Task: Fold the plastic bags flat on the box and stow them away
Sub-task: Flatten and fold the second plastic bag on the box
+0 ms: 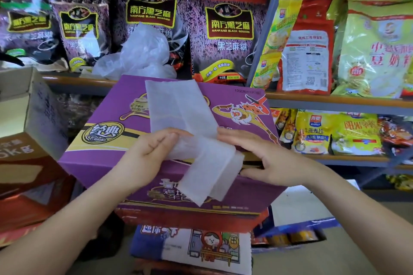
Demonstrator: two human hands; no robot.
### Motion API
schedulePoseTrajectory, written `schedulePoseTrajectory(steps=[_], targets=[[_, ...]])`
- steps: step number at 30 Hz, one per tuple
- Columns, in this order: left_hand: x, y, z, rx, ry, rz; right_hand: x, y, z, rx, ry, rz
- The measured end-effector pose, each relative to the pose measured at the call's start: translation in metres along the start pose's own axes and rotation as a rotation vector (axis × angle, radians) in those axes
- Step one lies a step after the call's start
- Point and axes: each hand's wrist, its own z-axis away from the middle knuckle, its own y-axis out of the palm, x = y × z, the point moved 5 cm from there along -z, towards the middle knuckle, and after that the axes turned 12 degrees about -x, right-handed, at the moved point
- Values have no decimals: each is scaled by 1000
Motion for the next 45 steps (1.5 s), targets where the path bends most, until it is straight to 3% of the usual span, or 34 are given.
schedulePoseTrajectory(steps=[5, 8, 11, 13, 16, 18, 20, 24, 29, 32, 37, 42, 45], targets=[[1, -6, -6, -33, -207, 198, 18, -8, -18, -365, -24, -64], [-2, -4, -5, -10, -268, 235, 28, -16, -32, -492, -7, -101], [7, -7, -16, -122, -374, 181, 14, -22, -57, -536, 392, -502], [13, -14, -20, -264, -463, 182, 3, -12, -66, -455, 636, -568], [2, -19, -20, -143, -239, -163, -9, -2, -71, -434, 817, -397], [-1, -22, -20, -106, -91, -498, -12, -1, -80, -407, 807, -290], [-1, -20, -27, -119, 14, -653, -17, -1, -88, -366, 793, -118], [1, -19, -40, -85, 72, -708, -20, -4, -98, -372, 703, 300], [8, -16, -60, 45, 119, -809, -24, -6, -99, -463, 715, 358], [9, -15, -78, 106, 252, -895, -24, -4, -99, -510, 734, 430], [4, 6, -99, 250, 392, -778, -11, -2, -102, -527, 754, 606], [25, 23, -111, 468, 622, -1090, -5, 5, -100, -520, 806, 590], [44, 17, -120, 494, 582, -1085, -5, 5, -99, -508, 832, 573]])
